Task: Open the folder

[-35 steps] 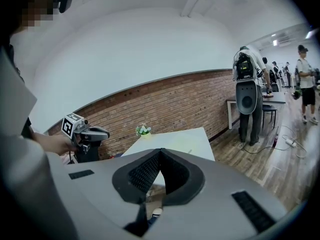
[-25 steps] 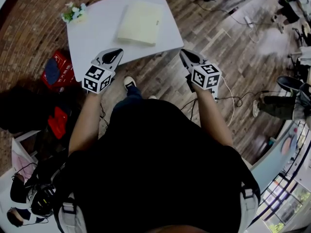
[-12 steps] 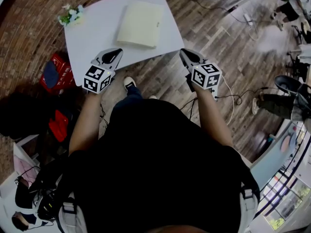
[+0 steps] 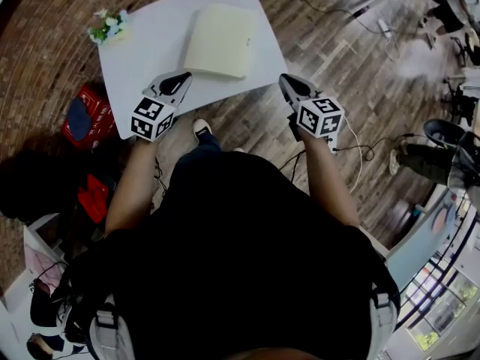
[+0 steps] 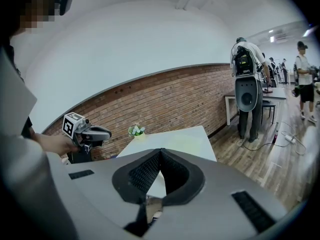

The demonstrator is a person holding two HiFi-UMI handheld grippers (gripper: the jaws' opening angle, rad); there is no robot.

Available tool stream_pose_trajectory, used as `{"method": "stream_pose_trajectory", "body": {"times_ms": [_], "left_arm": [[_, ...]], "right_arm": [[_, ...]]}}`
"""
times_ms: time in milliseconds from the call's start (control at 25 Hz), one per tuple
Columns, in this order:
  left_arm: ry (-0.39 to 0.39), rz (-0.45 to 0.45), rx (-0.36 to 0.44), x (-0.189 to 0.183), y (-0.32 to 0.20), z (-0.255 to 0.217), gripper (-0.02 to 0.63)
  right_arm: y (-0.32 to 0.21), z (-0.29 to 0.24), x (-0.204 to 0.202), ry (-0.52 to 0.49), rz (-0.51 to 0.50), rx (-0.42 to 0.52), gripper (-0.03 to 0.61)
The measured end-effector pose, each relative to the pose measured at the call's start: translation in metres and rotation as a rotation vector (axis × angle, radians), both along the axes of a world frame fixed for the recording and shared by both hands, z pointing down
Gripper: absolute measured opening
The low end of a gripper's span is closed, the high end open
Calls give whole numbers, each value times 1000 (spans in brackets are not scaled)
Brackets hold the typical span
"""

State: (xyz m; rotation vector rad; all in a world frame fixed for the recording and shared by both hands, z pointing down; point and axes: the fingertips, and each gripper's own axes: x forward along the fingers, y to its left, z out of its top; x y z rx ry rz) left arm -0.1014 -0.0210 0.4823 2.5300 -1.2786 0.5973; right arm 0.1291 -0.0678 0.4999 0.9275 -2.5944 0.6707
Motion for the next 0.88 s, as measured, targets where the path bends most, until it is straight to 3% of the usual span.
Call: {"method": "stream_pose_trajectory", "body": {"times_ms": [880], "left_arm": [[9,53,-24,-52,-74,11,15]], "right_arm": [[-63,6,-50,33,52,-12,23]]}}
